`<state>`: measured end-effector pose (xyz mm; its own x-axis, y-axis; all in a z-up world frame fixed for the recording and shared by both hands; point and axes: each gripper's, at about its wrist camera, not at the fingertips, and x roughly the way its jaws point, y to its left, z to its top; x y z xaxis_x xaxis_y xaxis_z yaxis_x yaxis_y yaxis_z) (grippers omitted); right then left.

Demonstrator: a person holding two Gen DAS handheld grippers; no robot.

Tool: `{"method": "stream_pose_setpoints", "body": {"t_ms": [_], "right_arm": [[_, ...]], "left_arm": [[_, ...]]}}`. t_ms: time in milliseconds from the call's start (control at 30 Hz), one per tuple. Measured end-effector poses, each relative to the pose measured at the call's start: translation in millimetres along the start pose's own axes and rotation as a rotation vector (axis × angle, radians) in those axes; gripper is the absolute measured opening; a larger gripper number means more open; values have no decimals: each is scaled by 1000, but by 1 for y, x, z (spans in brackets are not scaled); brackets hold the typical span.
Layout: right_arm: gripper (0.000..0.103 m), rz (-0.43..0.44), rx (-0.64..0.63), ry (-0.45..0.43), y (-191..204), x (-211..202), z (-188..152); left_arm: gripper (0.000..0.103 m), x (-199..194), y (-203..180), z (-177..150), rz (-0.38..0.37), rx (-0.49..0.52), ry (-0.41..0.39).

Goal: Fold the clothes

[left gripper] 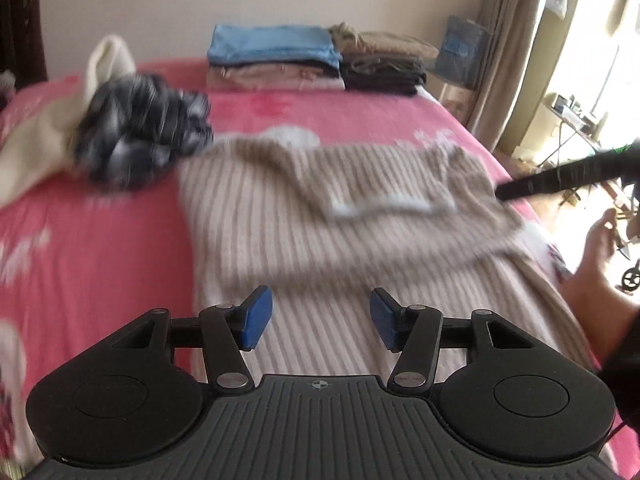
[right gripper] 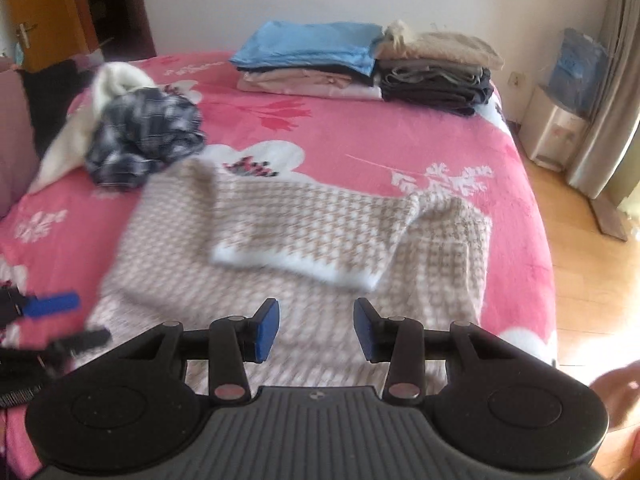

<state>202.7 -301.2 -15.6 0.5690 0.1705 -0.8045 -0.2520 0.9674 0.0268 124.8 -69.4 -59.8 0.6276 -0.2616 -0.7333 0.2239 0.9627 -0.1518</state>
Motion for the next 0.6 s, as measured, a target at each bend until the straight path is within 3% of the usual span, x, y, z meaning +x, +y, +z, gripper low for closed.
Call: {"method": "stream_pose_setpoints", "body": {"t_ms": [267,600], "right_arm": [[44,19,57,-48,18,-77,-37],[46,126,272,-68,9,-136,-122]], "left_arm": [[59,-54,-19,-57,-88,-121,97],[62,-74,-36,-113,-3,-181,173]]}}
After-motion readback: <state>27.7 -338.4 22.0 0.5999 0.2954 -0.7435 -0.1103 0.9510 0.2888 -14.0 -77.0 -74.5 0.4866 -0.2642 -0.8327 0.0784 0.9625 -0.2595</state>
